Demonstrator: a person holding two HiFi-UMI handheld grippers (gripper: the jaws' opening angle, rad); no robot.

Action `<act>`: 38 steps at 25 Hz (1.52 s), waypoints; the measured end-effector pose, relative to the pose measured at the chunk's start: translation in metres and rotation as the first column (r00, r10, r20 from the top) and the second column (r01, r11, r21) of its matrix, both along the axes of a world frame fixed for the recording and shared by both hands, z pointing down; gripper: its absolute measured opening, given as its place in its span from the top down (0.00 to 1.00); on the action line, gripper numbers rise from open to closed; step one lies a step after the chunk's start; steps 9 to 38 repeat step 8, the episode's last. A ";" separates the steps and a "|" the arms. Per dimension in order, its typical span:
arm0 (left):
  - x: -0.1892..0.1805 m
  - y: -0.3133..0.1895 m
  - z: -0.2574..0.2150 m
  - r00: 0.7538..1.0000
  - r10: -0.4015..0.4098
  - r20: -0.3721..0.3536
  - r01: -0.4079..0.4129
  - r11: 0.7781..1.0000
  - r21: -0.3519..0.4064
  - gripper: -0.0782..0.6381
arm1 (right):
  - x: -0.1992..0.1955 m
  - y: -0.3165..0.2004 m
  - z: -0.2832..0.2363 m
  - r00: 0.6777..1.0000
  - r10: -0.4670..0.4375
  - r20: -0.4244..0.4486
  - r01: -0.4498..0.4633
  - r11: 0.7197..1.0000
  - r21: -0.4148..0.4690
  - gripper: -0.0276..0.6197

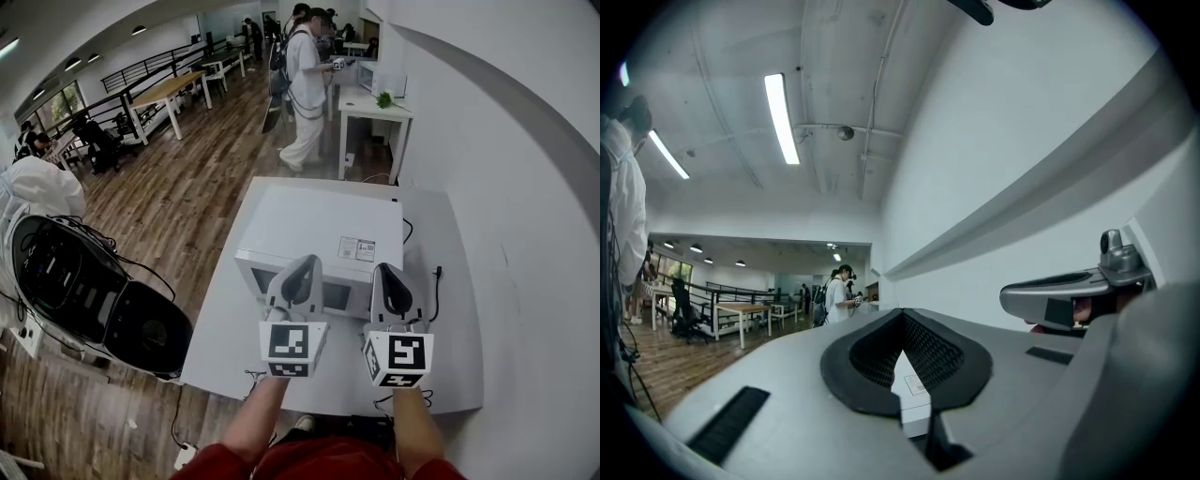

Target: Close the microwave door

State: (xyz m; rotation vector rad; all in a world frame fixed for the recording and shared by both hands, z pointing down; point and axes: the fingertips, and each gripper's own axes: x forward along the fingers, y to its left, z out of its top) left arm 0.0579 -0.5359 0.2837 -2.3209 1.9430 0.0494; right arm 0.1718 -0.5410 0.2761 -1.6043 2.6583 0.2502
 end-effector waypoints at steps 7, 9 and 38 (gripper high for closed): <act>-0.001 0.006 0.006 1.000 0.001 -0.007 -0.001 1.000 -0.010 0.85 | -0.004 0.006 0.003 1.000 -0.001 -0.006 0.001 1.000 -0.001 0.92; -0.001 0.007 0.007 1.000 0.001 -0.008 -0.001 1.000 -0.011 0.85 | -0.004 0.007 0.003 1.000 -0.001 -0.006 0.001 1.000 0.000 0.92; -0.001 0.007 0.007 1.000 0.001 -0.008 -0.001 1.000 -0.011 0.85 | -0.004 0.007 0.003 1.000 -0.001 -0.006 0.001 1.000 0.000 0.92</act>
